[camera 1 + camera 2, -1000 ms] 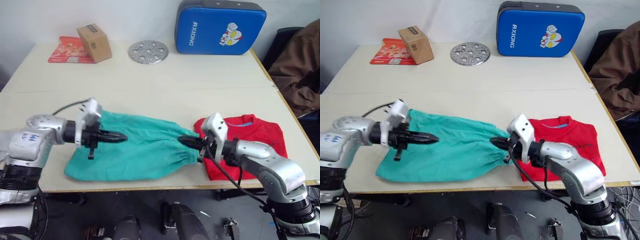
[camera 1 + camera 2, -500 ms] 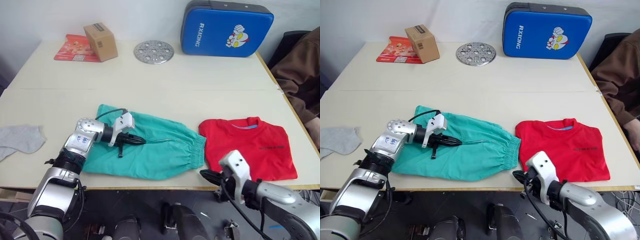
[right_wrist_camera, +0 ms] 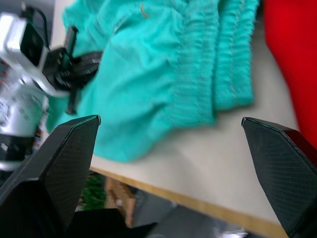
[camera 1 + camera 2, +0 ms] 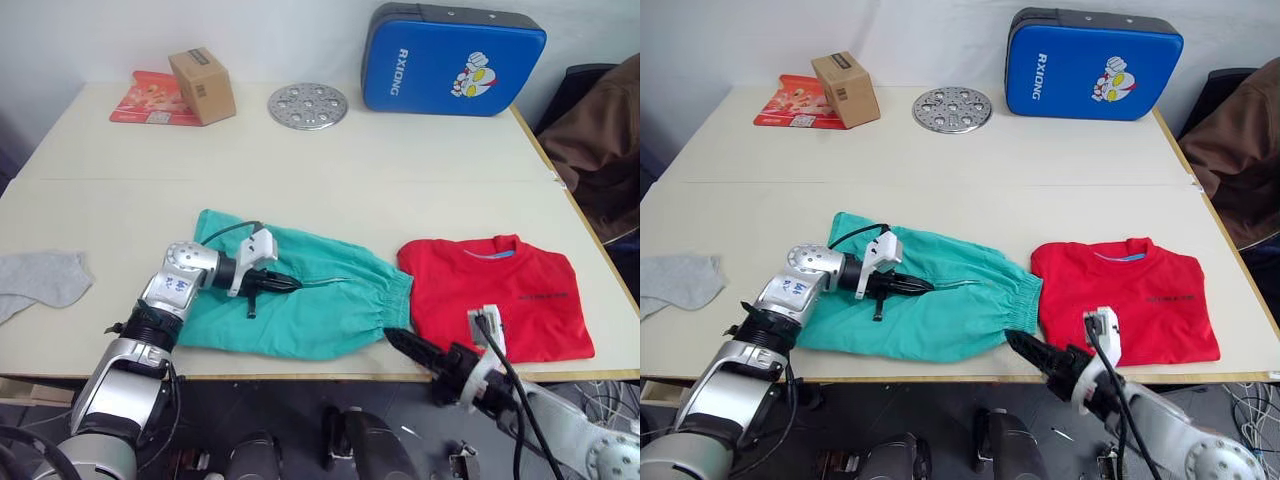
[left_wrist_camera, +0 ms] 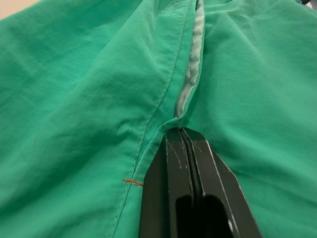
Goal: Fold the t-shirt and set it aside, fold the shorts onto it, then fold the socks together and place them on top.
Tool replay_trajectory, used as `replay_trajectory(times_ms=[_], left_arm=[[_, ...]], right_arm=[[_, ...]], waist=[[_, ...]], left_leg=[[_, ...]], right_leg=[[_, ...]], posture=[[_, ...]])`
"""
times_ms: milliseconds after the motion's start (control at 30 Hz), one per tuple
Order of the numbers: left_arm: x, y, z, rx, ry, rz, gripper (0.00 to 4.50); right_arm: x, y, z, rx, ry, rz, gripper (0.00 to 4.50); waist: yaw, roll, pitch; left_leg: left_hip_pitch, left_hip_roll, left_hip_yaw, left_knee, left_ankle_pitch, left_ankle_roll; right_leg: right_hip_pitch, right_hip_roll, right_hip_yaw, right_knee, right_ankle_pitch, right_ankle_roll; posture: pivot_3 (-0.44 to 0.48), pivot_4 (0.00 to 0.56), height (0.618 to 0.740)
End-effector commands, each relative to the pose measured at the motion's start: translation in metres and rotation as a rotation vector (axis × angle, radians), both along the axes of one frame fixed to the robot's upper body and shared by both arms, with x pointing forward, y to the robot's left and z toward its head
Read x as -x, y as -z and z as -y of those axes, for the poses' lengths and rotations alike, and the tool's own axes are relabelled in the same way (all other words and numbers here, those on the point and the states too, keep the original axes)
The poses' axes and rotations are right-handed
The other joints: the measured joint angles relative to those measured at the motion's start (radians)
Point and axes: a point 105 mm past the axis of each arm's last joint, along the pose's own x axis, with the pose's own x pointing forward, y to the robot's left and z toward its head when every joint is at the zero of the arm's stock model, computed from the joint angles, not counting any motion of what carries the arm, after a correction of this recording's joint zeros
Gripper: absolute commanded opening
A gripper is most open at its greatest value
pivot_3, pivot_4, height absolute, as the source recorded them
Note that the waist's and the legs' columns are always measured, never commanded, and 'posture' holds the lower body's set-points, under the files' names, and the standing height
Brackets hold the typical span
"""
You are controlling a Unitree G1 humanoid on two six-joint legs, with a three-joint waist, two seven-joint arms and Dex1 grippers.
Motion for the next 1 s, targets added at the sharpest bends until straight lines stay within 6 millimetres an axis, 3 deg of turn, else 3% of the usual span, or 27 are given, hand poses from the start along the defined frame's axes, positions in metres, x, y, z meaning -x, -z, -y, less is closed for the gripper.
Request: replay_trajectory(times_ms=[33,333,467,600,800,900,1000], left_arm=[[0.003,0.006,-0.003,-0.03,-0.017,-0.008,0.0],[0.0,0.004,-0.01,-0.035,-0.06,0.007,0.0],[-0.005,0.005,-0.012,-0.032,-0.099,0.017,0.0],[-0.013,0.003,-0.01,0.011,-0.169,0.018,0.0],[-0.039,-0.008,-0.01,0.078,-0.332,0.076,0.0],[-0.039,-0.014,-0.011,0.09,-0.328,0.087,0.0],[-0.038,-0.021,-0.014,0.105,-0.337,0.113,0.0]], right_arm=[[-0.008,0.002,-0.01,-0.056,0.005,-0.06,4.48],[-0.038,-0.005,-0.031,-0.068,-0.039,-0.03,4.48],[-0.056,-0.015,-0.031,-0.04,-0.02,0.053,3.59],[-0.069,-0.036,-0.023,0.004,-0.009,0.175,2.17],[-0.09,-0.093,-0.019,0.009,-0.075,0.388,0.04],[-0.09,-0.12,-0.038,0.021,-0.213,0.493,0.01],[-0.091,-0.129,-0.058,0.046,-0.327,0.542,0.01]], waist=[[-0.001,0.0,0.0],[-0.005,-0.001,-0.001],[-0.005,0.0,-0.001],[-0.001,0.0,-0.001],[0.0,0.001,0.0],[-0.005,0.002,0.0],[-0.006,0.002,0.0]], left_leg=[[0.0,0.0,0.0,0.0,0.0,0.0],[-0.001,0.001,0.0,0.0,0.0,0.001],[-0.001,0.001,0.0,0.0,0.0,0.001],[-0.001,0.001,0.001,0.0,0.0,0.001],[-0.002,0.001,0.001,0.002,0.001,0.001],[-0.003,0.001,0.002,0.0,0.003,-0.003],[-0.004,0.002,0.002,0.0,0.005,-0.007]], right_leg=[[0.0,0.0,0.0,0.0,0.0,0.0],[0.0,0.001,0.0,-0.003,0.002,0.004],[0.0,0.0,0.0,-0.003,0.002,0.004],[0.0,0.0,0.0,-0.003,0.002,0.004],[0.0,-0.001,0.0,-0.002,0.002,0.004],[-0.003,-0.001,0.001,-0.001,0.002,0.003],[-0.009,0.0,0.0,0.001,0.005,-0.003]], posture=[[0.0,0.15,0.74],[0.0,0.15,0.74],[0.0,0.15,0.74],[0.0,0.15,0.74],[0.0,0.15,0.74],[0.0,0.15,0.74],[0.0,0.15,0.74]])
